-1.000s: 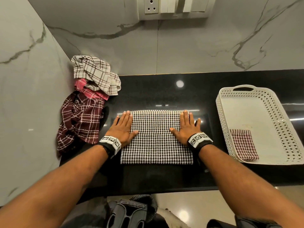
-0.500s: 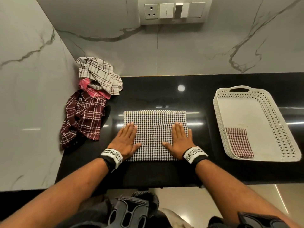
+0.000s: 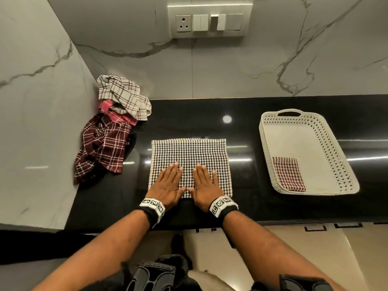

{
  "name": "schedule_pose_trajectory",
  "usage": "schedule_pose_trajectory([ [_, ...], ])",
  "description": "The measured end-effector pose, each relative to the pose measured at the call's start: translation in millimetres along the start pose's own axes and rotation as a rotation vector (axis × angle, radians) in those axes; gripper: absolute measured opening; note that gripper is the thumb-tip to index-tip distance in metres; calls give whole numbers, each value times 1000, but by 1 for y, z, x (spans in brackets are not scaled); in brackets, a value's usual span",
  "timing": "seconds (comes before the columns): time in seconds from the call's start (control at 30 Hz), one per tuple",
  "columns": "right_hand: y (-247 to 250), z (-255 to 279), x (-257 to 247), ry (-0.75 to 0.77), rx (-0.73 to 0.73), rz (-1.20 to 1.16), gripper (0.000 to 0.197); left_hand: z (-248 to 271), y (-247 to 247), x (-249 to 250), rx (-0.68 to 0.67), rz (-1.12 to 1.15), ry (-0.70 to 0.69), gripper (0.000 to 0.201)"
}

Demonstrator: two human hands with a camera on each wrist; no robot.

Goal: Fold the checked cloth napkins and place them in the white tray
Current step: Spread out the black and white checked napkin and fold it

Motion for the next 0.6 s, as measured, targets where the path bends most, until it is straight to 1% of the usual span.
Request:
schedule_pose_trajectory([
  [0.1,-7,16,34,-71,37,-28,78,18,-11,-15,16,55,103,92],
  [0.2,-9,33,61,-100,59,-38,85,37,-18,-27,48,60,129,93],
  [0.3,-14,47,72,-66,36,-17,94,56,-26,-29,35,68,107,95],
  [0.43,-26,71,76,-8,2,34,111,80,-37,-22,-15,36,71,107],
  [0.53,-36,91,79,44,-7,79,117,97,-49,-18,-45,10,58,115],
  [0.6,-42,103,83,78,1,113,119,108,-59,-16,-26,0,48,119],
])
Point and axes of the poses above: each hand's wrist, its own z-axis away from the middle knuckle, its own y-axis out of the back of the hand, x = y × z, the point moved 1 cm from there along -z, towards the middle knuckle, and after that the axes turned 6 degrees about -x, right-handed, at the moved point
